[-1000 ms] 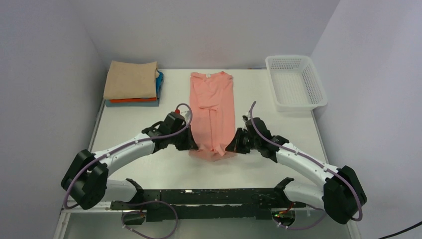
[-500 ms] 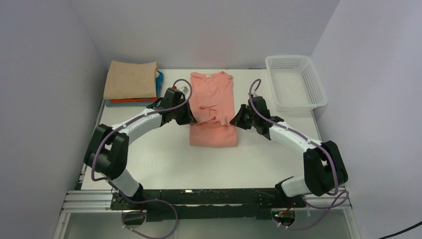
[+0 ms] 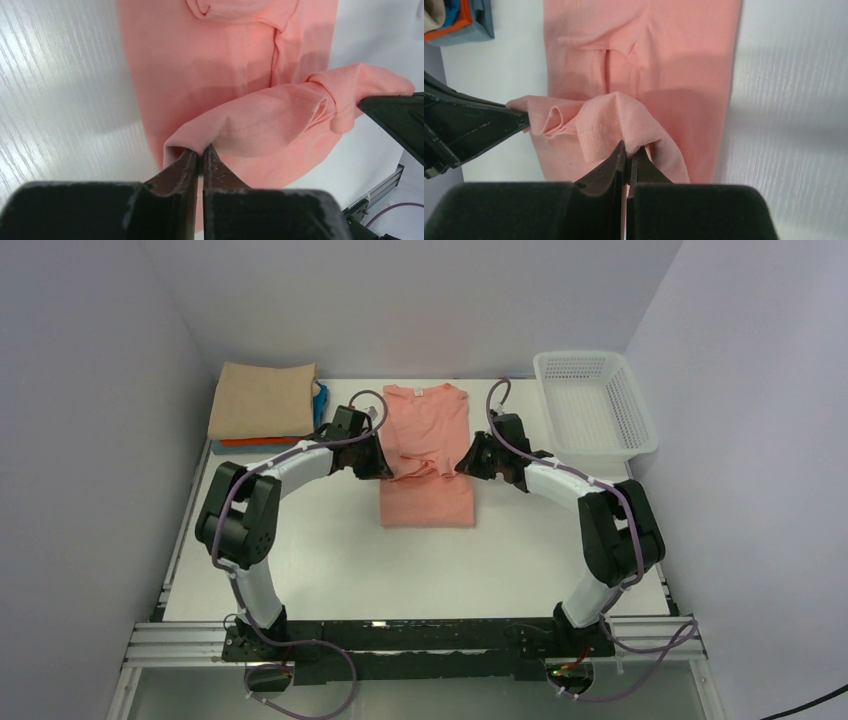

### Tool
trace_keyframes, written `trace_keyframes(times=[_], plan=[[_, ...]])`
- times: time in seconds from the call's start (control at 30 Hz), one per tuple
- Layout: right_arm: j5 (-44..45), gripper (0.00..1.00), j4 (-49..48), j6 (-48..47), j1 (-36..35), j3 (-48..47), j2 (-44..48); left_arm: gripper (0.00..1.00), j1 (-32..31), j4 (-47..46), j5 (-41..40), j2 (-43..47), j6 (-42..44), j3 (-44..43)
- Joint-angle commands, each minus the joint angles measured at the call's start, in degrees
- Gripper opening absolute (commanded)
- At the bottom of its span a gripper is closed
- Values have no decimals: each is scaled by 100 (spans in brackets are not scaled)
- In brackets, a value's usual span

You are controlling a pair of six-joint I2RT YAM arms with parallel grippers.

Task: Fold and stack the t-shirts
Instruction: Fold the folded rectangular tshirt in 1/3 of the way

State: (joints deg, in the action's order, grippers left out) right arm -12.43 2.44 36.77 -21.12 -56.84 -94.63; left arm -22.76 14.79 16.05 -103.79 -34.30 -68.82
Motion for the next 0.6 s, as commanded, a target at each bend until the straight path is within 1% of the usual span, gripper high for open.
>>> trace_keyframes(times=[0.0,0.07,0.1,0.17,0.23,0.27,0.33,0.37,0.4,0.47,0.57], plan=[[-72,0,-423,-133,80,-337,-316,11,73,-94,151,-260,181,-448],[-52,0,-540,-176,107,-386,-475,12,103,-103,213,-435,179,-552],[-45,0,-565,-187,126,-455,-574,15,119,-150,242,-511,152,-572],[-84,5,-539,-217,179,-646,-807,25,175,-219,272,-624,127,-646],[-100,14,-381,-269,198,-869,-1002,41,252,-203,380,-689,94,-760],[-83,21,-304,-318,207,-971,-1030,49,281,-234,424,-677,89,-787],[-68,43,-262,-346,209,-1053,-976,67,321,-252,448,-562,87,-807],[-75,55,-261,-334,201,-1027,-895,80,325,-255,428,-473,117,-793],[-82,73,-270,-315,205,-905,-800,97,325,-327,410,-320,126,-723],[-114,98,-316,-237,198,-689,-583,99,321,-467,482,-68,105,-473],[-115,100,-367,-158,166,-216,-172,99,319,-587,558,356,49,180]])
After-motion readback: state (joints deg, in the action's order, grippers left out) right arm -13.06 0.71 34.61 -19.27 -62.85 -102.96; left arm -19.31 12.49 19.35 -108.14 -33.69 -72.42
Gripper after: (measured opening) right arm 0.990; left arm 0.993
